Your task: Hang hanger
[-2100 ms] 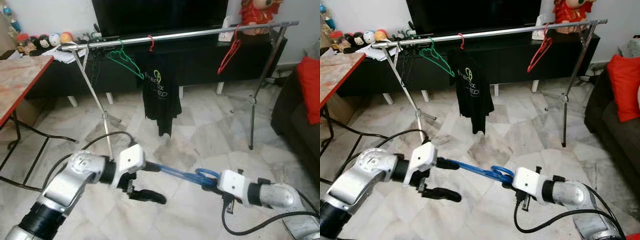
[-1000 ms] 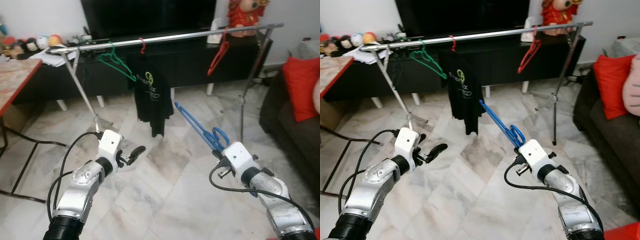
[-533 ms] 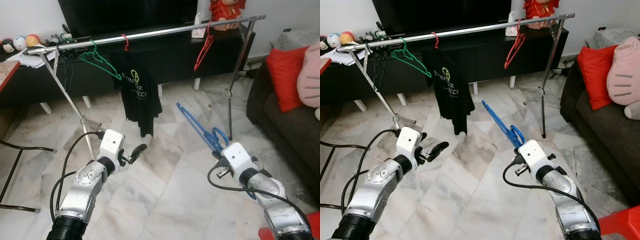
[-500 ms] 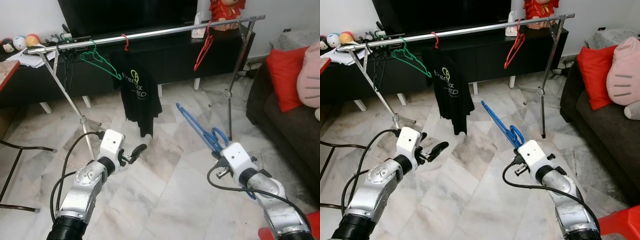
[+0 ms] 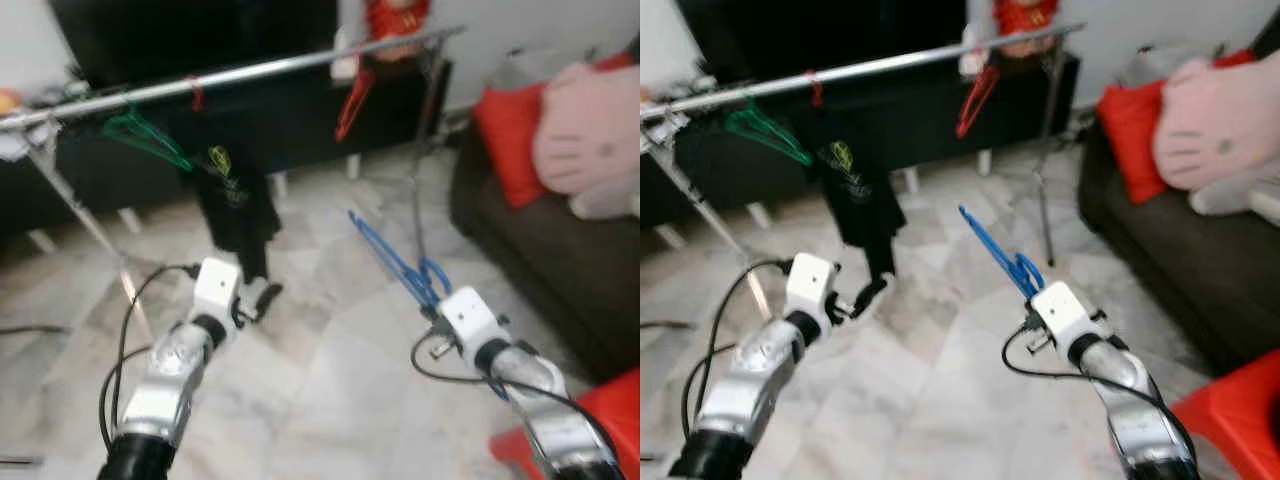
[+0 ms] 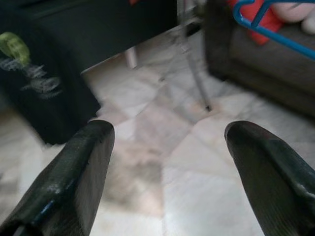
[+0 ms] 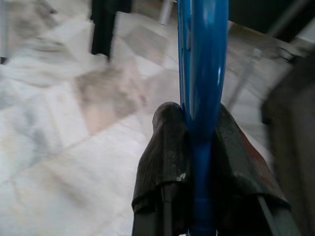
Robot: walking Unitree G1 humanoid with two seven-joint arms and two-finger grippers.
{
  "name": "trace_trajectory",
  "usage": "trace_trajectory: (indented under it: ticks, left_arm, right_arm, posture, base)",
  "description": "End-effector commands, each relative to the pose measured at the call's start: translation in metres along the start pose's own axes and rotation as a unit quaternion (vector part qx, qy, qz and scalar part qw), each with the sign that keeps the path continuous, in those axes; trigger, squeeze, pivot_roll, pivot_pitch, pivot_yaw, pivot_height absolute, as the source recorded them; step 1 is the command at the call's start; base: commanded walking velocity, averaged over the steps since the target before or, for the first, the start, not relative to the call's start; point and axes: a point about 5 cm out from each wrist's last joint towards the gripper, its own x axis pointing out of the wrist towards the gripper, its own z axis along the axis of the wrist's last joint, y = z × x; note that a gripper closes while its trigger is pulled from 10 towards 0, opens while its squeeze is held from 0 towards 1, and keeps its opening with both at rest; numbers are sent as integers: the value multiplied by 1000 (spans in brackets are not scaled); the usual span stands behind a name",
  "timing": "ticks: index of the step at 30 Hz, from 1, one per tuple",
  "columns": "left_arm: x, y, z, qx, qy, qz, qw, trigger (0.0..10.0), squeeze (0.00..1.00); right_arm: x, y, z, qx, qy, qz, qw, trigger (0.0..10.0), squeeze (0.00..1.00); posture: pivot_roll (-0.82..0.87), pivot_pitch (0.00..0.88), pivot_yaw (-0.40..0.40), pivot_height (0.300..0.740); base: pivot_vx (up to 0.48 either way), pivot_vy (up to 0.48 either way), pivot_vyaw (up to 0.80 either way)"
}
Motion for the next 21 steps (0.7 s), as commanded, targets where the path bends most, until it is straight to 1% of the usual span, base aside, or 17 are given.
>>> trace_trajectory:
  ticks: [1, 4, 9, 12, 14, 16, 17, 21]
  left_arm:
    - [-3, 8, 0, 9, 3, 9, 1000, 10000, 0]
    - [-4, 9, 0, 10, 2, 7, 1000, 10000, 0]
    - [-3, 8, 2, 18, -4, -9, 1000, 10000, 0]
    - [-1, 6, 8, 35, -11, -40, 999, 10000, 0]
    - [1, 2, 14, 49, -16, -72, 996, 10000, 0]
    - [1, 2, 15, 56, -18, -81, 995, 10000, 0]
    - [2, 2, 16, 55, -18, -80, 995, 10000, 0]
    - [4, 2, 16, 50, -21, -76, 996, 10000, 0]
  right_arm:
    - [2, 2, 5, 2, -11, 1, 1000, 10000, 0]
    - [2, 4, 7, 3, -16, 6, 1000, 10000, 0]
    - [2, 7, 12, -2, -32, 16, 999, 10000, 0]
    - [2, 7, 14, -12, -36, 24, 999, 10000, 0]
    - [1, 3, 16, -20, -41, 21, 999, 10000, 0]
    - [1, 1, 18, -19, -48, 14, 999, 10000, 0]
    - [1, -2, 18, -9, -50, 7, 999, 10000, 0]
    - [-1, -1, 22, -7, -67, 4, 998, 10000, 0]
  posture:
    - [-159, 0, 53, 740]
    - [-159, 0, 52, 740]
    - [-161, 0, 53, 740]
    - [-163, 0, 56, 740]
    - [-166, 0, 58, 740]
    - [-168, 0, 60, 740]
    - [-168, 0, 60, 740]
    - [-171, 0, 61, 740]
  base:
    - [0, 0, -800]
    - [0, 0, -769]
    - [0, 0, 0]
    - [0, 0, 0]
    - [0, 0, 0]
    - [0, 0, 0]
    - [0, 0, 0]
    - [0, 0, 0]
